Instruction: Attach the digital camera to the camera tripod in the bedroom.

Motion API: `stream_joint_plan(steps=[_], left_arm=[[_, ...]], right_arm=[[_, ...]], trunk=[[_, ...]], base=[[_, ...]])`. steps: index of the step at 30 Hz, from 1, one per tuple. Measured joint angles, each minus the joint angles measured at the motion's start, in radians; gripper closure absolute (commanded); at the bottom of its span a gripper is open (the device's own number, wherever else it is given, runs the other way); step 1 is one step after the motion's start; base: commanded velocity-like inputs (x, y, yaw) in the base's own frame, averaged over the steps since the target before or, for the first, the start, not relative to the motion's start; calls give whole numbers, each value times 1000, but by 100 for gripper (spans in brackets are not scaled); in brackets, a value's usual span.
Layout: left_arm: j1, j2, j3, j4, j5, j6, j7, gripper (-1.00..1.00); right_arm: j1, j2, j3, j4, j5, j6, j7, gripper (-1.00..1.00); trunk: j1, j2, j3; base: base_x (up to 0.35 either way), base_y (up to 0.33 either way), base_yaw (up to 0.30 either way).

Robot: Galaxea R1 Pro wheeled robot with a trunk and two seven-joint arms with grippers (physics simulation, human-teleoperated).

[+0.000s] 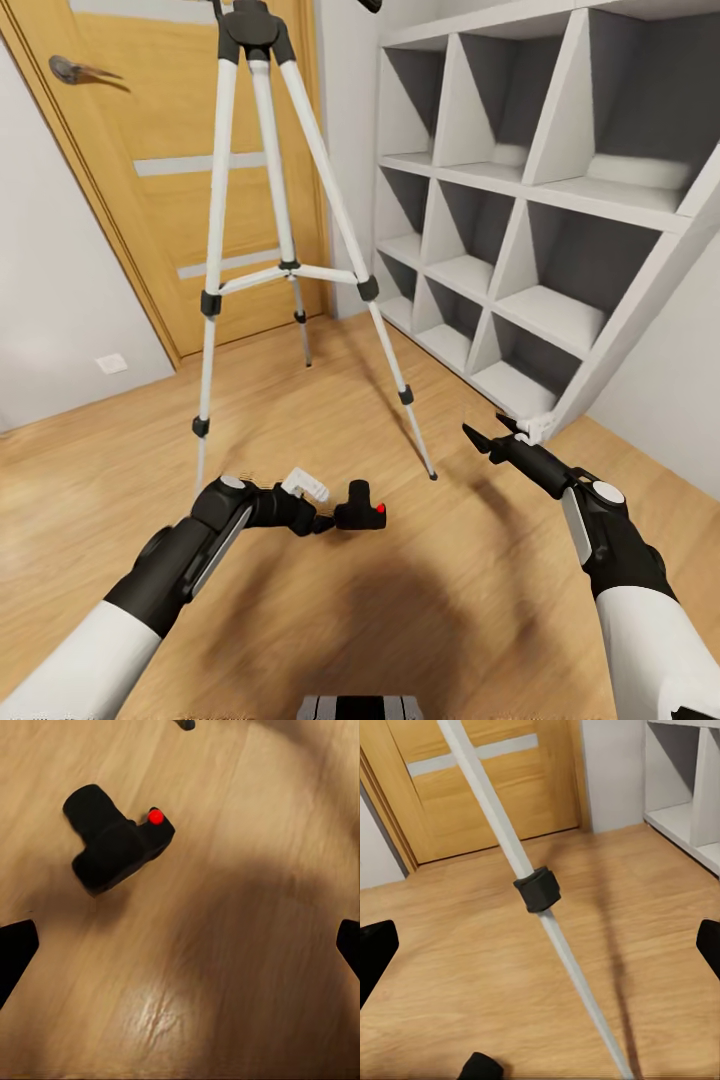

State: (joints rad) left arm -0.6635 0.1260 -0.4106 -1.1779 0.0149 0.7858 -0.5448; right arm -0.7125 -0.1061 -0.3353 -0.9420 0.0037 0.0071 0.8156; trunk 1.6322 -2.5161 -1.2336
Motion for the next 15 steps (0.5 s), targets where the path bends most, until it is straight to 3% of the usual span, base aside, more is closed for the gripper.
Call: stream_joint_plan(steps=[15], left_arm=[[-12,12,27,61,2,-34,-15,-100]], right_arm=[[0,0,0,0,0,0,-1,-100]], trunk=[[7,-4,-58]], base=[[0,0,0]])
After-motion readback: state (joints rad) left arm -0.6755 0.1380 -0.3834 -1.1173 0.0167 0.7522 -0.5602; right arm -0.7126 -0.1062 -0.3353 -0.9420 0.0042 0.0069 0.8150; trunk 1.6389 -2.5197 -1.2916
